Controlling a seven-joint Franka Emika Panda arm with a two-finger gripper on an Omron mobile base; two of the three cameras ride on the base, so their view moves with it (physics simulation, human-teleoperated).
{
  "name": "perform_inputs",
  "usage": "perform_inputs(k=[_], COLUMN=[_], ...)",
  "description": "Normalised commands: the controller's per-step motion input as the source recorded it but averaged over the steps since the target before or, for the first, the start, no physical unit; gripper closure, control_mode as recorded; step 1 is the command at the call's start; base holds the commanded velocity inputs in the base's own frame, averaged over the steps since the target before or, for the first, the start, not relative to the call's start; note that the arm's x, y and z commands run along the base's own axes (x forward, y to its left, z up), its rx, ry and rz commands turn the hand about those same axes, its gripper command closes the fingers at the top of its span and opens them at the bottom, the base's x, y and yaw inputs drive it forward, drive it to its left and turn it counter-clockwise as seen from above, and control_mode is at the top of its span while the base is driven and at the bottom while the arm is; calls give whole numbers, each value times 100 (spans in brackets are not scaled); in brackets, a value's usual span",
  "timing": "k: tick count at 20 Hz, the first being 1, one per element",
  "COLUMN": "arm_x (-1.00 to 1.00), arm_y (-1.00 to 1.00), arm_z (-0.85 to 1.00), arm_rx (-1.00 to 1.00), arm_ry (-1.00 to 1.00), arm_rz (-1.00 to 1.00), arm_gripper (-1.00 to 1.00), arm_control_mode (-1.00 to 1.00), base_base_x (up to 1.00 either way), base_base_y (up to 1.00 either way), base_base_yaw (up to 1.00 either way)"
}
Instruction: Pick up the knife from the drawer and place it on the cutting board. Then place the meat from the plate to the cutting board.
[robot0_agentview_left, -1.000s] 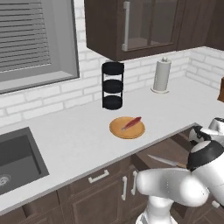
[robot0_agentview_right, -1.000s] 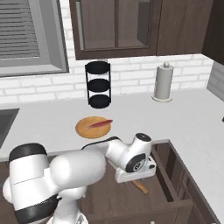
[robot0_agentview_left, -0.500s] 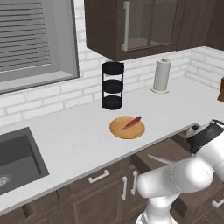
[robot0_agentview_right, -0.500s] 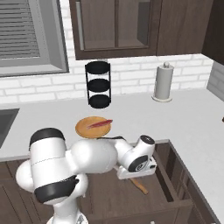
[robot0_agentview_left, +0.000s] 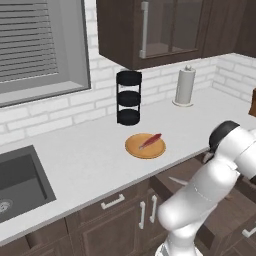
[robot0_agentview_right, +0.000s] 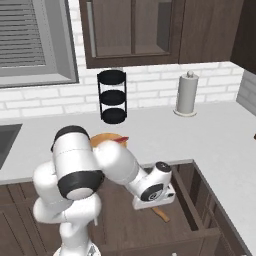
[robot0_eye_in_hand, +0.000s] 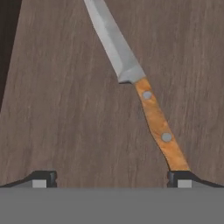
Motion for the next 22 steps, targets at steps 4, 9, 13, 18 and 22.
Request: perform_inputs(k=[4, 9, 13, 18, 22], arm_x=[14, 17, 20, 17, 28], arm_y=[-13, -26, -29, -30, -3], arm_z=[-29, -9, -2, 0, 0], arm_rx=[4, 9, 10, 9, 2], arm_ry=[0, -1, -1, -2, 0], arm_rz=[2, 3, 3, 0, 1], arm_gripper=[-100, -100, -100, -100, -100], arm_control_mode=[-100, -100, -100, -100, -100], base_base_x=[0, 0, 0, 0, 0], base_base_y=[0, 0, 0, 0, 0], base_base_yaw=[0, 0, 0, 0, 0])
